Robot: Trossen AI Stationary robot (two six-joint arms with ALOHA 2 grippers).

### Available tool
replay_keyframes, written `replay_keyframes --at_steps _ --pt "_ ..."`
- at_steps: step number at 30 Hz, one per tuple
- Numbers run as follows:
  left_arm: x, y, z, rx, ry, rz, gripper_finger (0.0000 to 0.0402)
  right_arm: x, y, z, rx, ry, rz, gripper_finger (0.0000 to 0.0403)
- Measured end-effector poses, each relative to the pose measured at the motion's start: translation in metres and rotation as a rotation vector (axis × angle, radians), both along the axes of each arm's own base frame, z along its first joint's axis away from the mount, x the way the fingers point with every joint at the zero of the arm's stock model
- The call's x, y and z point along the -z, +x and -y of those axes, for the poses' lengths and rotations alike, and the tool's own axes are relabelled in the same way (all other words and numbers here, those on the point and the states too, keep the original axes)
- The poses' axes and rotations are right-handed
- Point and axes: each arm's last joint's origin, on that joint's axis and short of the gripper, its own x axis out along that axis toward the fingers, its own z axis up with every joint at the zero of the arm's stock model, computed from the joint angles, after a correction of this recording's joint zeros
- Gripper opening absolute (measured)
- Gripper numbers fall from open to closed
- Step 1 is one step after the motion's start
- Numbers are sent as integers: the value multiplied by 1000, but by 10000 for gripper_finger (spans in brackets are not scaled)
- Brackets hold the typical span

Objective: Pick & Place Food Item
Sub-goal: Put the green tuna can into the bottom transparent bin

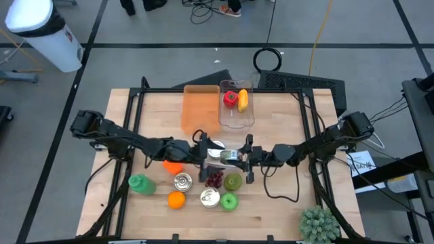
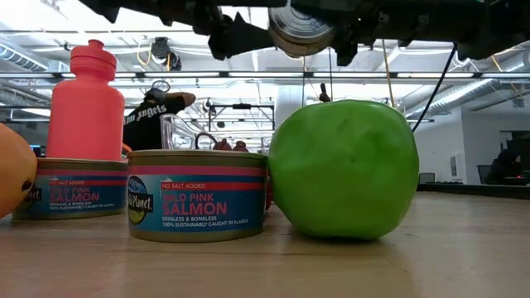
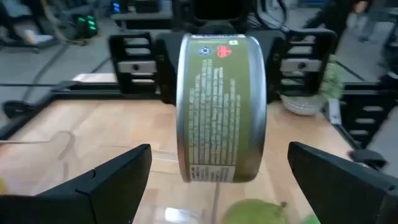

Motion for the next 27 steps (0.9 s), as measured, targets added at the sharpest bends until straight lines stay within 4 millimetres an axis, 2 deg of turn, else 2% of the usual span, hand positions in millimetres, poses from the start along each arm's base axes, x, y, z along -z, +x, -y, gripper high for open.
replay_keyframes --at_steps 5,8,11,17,20,27 --pt "-5 -1 2 68 -21 17 392 0 0 0 -8 1 3 122" --pt "-8 -1 3 129 -40 36 376 0 0 0 -11 2 1 122" --pt "-9 0 2 117 -40 50 331 -1 0 -1 -23 4 14 122" --pt "-9 1 -5 71 -29 59 216 -1 0 -1 -33 10 16 122" --pt "-10 2 -7 68 -29 62 174 -1 0 -1 -34 10 13 122" --pt "-9 2 -10 72 -1 60 169 0 0 -1 -32 -4 8 122"
